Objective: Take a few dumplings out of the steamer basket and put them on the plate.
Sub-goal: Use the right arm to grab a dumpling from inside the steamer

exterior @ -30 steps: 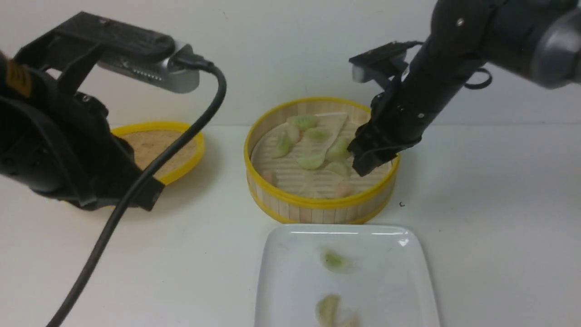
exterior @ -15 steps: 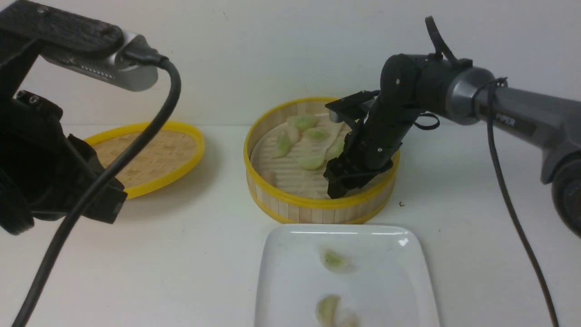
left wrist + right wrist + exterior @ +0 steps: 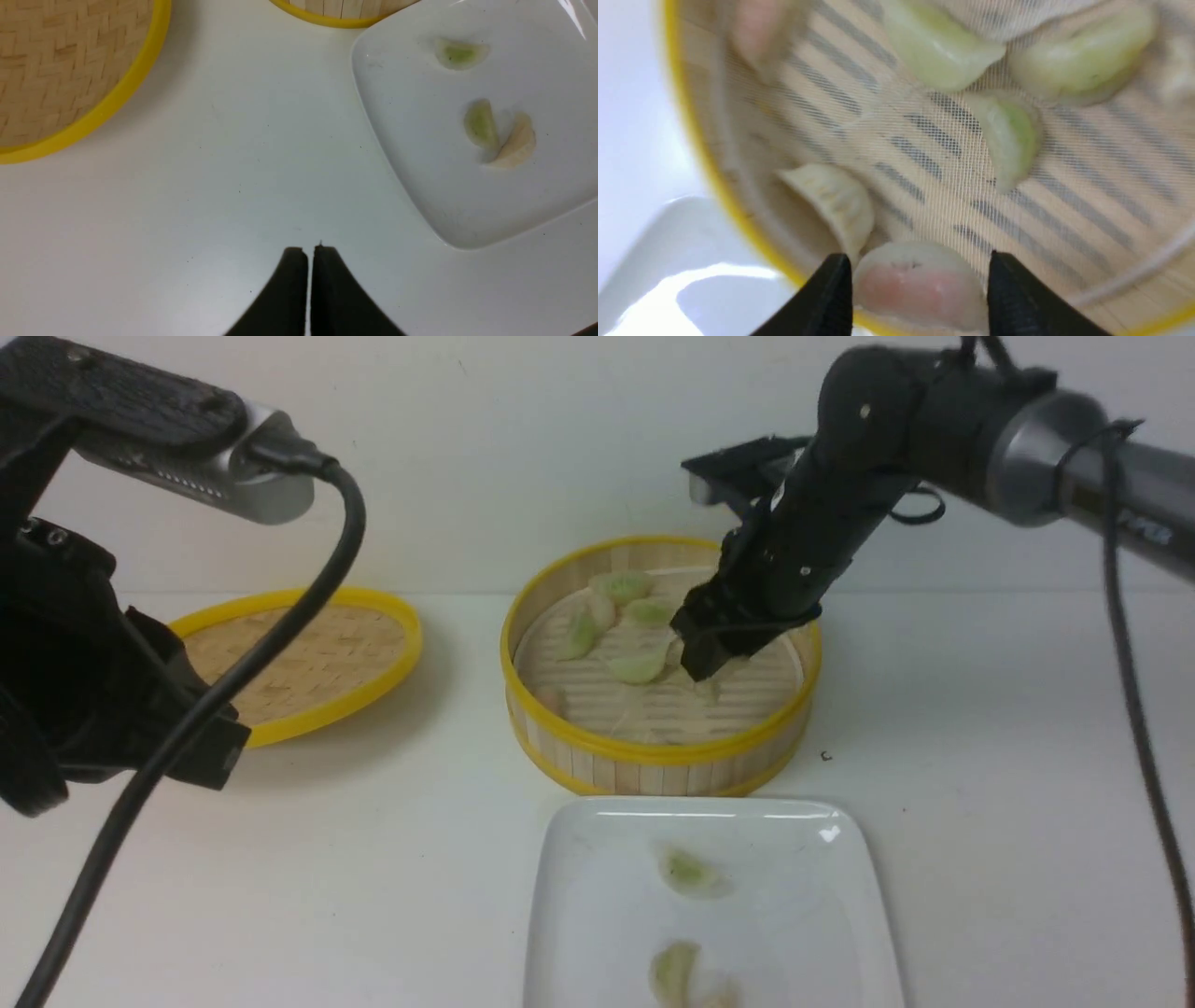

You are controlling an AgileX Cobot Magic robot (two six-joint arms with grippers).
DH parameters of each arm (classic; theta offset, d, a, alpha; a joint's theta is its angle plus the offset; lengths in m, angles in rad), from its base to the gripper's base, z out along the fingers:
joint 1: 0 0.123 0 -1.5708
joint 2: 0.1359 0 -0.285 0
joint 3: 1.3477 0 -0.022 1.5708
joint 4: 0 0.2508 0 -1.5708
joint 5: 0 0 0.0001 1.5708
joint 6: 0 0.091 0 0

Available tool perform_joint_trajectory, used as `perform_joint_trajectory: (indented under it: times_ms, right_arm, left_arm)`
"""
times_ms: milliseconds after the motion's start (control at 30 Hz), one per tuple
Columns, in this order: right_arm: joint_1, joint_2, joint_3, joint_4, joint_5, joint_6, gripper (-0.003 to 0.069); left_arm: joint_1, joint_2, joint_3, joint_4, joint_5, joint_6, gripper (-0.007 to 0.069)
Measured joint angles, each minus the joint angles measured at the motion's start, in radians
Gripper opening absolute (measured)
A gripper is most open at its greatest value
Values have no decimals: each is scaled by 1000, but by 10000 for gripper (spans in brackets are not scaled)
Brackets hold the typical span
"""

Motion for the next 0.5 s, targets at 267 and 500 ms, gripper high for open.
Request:
perform_joint_trajectory:
  times_ms: [267,500]
  right_arm:
    - [11,-255,134,-24,21,64,340]
    - [83,-400,529,1,14,112,340]
  left_arm:
    - [1,1,0,-16,0,0,-6]
    - [1,24,0,-103,1,22,-6]
